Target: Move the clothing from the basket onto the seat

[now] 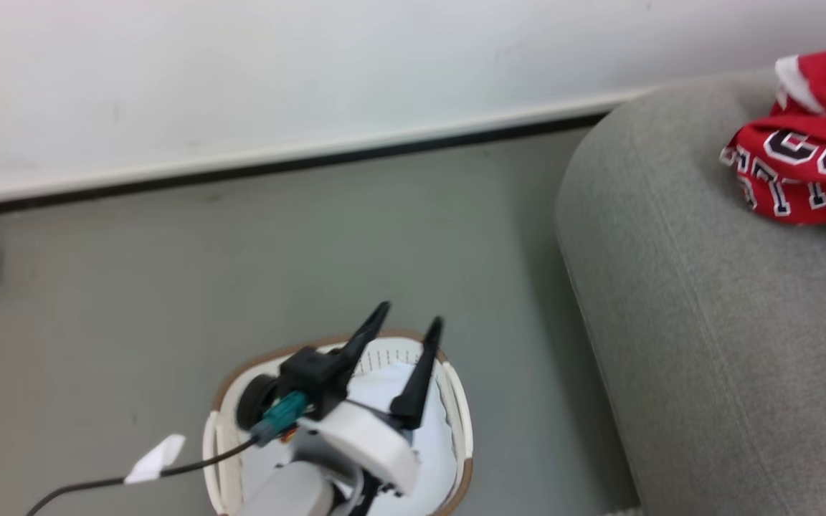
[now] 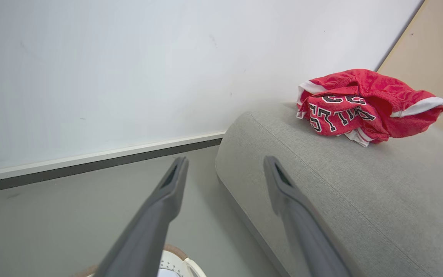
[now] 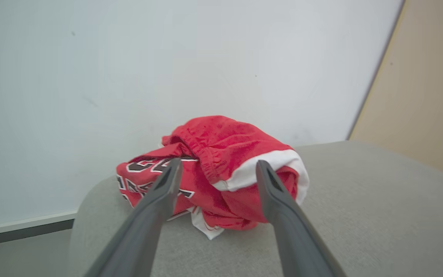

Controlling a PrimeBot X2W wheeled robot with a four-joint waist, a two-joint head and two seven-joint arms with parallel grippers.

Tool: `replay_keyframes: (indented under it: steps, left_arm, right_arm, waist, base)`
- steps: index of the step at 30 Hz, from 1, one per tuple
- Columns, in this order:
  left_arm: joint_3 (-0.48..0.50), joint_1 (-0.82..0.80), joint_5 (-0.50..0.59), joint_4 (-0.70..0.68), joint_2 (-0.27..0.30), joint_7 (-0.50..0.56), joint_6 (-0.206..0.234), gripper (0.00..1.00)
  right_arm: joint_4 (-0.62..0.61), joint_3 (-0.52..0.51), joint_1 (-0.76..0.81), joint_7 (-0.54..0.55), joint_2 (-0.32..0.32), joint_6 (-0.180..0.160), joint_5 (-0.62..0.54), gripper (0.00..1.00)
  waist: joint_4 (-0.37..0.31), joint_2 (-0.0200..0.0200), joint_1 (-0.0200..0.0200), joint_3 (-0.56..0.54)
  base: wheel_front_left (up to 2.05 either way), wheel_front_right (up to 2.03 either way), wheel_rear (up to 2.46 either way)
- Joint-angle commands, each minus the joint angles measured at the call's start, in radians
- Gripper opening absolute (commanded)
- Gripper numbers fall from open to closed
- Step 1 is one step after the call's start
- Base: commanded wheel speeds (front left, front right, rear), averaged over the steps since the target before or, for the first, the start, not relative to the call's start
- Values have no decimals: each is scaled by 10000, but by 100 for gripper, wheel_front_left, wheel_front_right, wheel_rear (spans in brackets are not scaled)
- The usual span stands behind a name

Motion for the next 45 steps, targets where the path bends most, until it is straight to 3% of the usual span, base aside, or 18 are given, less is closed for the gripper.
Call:
replay_keyframes:
  steps: [1,7,12,20,29,45]
  left_arm:
    - [163,284,-50,74,187,-176,151,100]
    - [1198,1437,-264,396,457,-490,751,100]
    - [2412,2754,-108,232,373,-499,891,100]
    - [4178,4356,479,300,-156,-497,169,100]
    - [5452,5273,1376,229,-718,-498,-652,100]
    - [5976,5129,1878,33,-921,-499,-1142,100]
  right_arm:
    - [-481,271,527,-29,226,-26,-43,100]
    - [-1833,1450,2232,-14,857,-26,-149,100]
    - [-2354,2460,3389,-14,1071,-26,-494,100]
    - [-2301,3443,4370,-13,1150,-26,257,100]
    - [-2004,3638,4846,-15,1146,-26,856,100]
    - [-1639,3879,4532,-15,1147,-26,975,100]
  waist:
    - [108,0,0,-572]
    - [550,0,0,-1604]
    - [912,0,0,-2361]
    - [1373,0,0,-2868]
    - [1588,0,0,-3274]
    - [1516,0,0,-3262]
  base:
    - [0,0,0]
    - [0,0,0]
    - [0,0,0]
    - [0,0,0]
    - [0,0,0]
    - [0,0,0]
